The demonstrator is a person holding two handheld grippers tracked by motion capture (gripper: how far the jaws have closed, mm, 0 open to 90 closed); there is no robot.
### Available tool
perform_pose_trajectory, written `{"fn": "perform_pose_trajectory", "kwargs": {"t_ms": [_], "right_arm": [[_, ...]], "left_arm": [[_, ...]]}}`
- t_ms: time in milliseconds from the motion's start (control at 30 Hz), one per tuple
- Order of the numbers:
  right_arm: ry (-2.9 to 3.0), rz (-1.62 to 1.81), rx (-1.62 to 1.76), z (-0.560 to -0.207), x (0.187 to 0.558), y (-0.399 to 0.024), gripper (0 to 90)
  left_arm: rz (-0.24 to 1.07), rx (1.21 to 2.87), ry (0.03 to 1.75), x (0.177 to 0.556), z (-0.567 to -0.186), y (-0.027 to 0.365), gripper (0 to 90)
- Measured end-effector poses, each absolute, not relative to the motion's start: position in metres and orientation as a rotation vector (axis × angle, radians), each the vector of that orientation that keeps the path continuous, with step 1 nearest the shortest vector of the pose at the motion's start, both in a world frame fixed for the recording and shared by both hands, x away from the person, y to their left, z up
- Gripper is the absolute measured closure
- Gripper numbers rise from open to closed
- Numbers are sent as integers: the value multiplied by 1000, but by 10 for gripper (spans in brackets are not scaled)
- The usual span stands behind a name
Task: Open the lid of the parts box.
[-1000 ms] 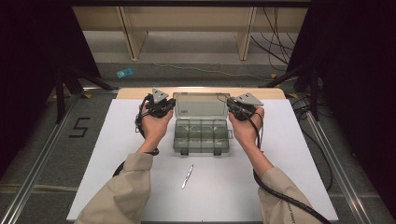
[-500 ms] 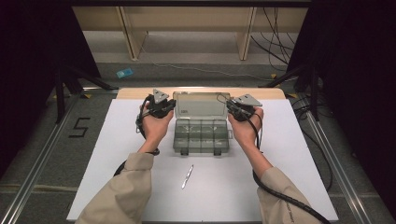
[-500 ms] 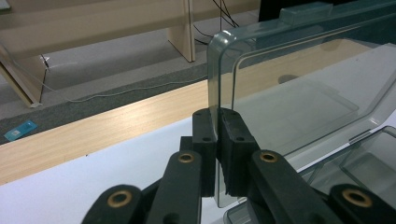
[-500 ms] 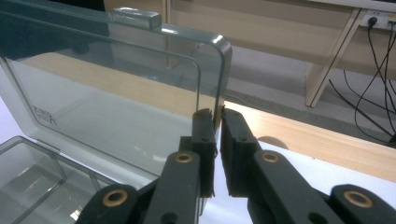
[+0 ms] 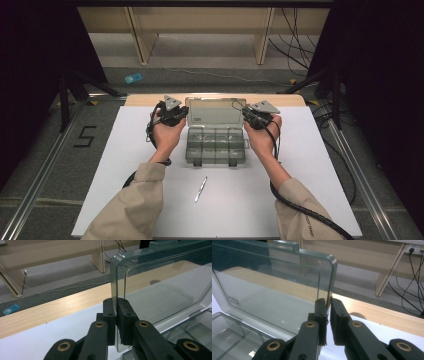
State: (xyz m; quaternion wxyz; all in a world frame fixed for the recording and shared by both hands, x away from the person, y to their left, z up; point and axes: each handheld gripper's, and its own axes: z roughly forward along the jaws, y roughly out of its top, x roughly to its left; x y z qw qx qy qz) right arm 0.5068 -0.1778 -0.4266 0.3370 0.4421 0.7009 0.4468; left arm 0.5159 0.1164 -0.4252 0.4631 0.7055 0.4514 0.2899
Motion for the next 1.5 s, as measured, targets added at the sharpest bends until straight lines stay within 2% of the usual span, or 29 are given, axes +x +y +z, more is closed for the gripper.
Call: {"fn": "perform_pose_trajectory", "kwargs": {"t_ms": [1167,1500], "right_arm": [[1866,1126,1172,-439,513,-178,836],[1897,1107,1177,-442,517,-181,799]], "left_arm": [[710,1779,1135,524,-436,114,835],[709,1803,1175,526,-446,115,813]]}}
